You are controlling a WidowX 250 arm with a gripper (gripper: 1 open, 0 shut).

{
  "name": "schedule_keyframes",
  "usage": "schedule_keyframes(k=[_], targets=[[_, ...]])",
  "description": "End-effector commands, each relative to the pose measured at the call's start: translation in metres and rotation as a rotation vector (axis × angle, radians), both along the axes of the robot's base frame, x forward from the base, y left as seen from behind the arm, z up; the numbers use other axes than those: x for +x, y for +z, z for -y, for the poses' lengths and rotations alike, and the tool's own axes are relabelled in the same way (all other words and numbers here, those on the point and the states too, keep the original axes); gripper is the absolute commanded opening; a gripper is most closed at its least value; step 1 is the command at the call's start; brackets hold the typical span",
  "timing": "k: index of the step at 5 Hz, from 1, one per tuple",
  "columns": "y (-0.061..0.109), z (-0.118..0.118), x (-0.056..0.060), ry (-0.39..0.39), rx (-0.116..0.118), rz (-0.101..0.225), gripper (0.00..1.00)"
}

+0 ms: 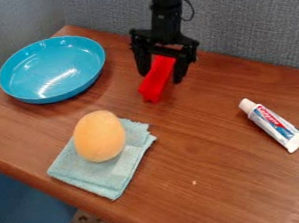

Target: Put the red object on the blue plate

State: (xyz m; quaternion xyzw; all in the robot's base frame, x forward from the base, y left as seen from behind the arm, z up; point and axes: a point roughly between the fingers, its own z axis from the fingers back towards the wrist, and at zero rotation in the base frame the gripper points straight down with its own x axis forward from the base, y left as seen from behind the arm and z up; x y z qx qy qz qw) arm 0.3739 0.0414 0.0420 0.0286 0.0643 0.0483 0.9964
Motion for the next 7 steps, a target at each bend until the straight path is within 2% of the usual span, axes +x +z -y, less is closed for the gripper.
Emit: schedule_keyframes(k=[1,2,3,7], targets=[[0.011,-0.008,0.013,0.020,0.011,0.059,1.00],[0.004,-0.008,0.015,0.026,0.007,0.051,1.00],[-0.002,-0.008,0.016,0.031,0.002,0.046,0.00],[0.001,0.000,0.006,0.029,-0.029,0.057,0.00]])
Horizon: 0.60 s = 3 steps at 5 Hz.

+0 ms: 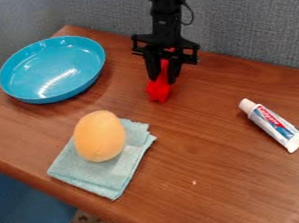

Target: Put the red object on the blue plate

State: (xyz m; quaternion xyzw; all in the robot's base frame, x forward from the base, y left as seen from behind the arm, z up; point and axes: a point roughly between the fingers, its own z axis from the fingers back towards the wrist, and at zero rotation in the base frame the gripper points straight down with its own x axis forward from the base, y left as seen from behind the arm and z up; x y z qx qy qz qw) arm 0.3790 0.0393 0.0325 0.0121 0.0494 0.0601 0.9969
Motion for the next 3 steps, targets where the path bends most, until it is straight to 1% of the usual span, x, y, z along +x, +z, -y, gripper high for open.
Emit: schedule_keyframes(k=[1,3], targets=[[0.0124,0.0010,-0.0010,0.005,-0.007,0.029,0.00],[0.0178,0.0086,-0.0033,-0.001,-0.020,0.038,0.00]])
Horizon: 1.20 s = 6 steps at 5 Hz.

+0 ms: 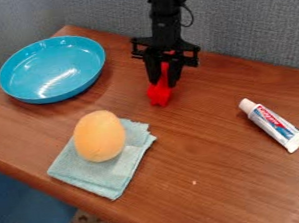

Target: Put the red object on the blue plate

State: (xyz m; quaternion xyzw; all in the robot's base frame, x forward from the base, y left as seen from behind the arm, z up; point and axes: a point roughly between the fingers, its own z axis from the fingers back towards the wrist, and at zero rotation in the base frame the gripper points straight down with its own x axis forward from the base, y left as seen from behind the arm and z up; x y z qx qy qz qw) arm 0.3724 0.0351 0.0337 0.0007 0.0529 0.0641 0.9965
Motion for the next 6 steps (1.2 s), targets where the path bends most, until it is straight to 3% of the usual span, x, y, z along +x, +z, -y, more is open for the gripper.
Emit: schedule_keyframes(k=[1,3,4,5,6], targets=[[0.0202,0.0085,0.0032,-0.016,-0.003,0.049,0.00],[0.0243,0.0111,0.0054,-0.016,-0.012,0.058,0.00],[0.0247,0.0111,0.0069,-0.013,-0.017,0.061,1.00],[0.0249,0.0115,0.0078,-0.013,-0.019,0.063,0.00],[0.0252,0.0125,0.0094,-0.014,-0.021,0.064,0.00]])
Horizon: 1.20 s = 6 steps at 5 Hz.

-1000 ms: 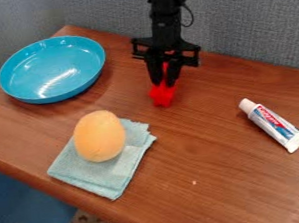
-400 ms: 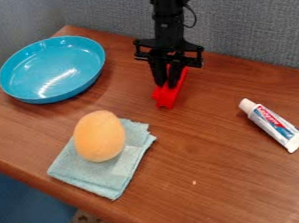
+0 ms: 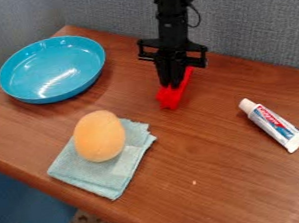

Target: Put the red object on the blue plate

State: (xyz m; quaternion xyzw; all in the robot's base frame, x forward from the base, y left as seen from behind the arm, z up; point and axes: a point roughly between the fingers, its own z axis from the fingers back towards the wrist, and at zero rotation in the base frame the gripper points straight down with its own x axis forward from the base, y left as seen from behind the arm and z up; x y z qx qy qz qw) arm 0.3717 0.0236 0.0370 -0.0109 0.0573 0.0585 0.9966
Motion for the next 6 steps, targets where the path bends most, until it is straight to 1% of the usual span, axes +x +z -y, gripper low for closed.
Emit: schedule_keyframes(k=[1,2,3,4,5,6], targets=[[0.0225,-0.0001,0.0150,-0.003,0.000,0.080,1.00],[0.0232,0.0000,0.0180,0.001,-0.002,0.083,0.00],[0.0227,-0.0002,0.0186,0.004,-0.003,0.083,0.00],[0.0221,-0.0031,0.0187,0.011,-0.005,0.083,1.00],[0.0172,-0.0026,0.0188,0.014,-0.003,0.076,0.00],[0.0202,-0.0032,0.0171,0.016,0.001,0.080,0.00]])
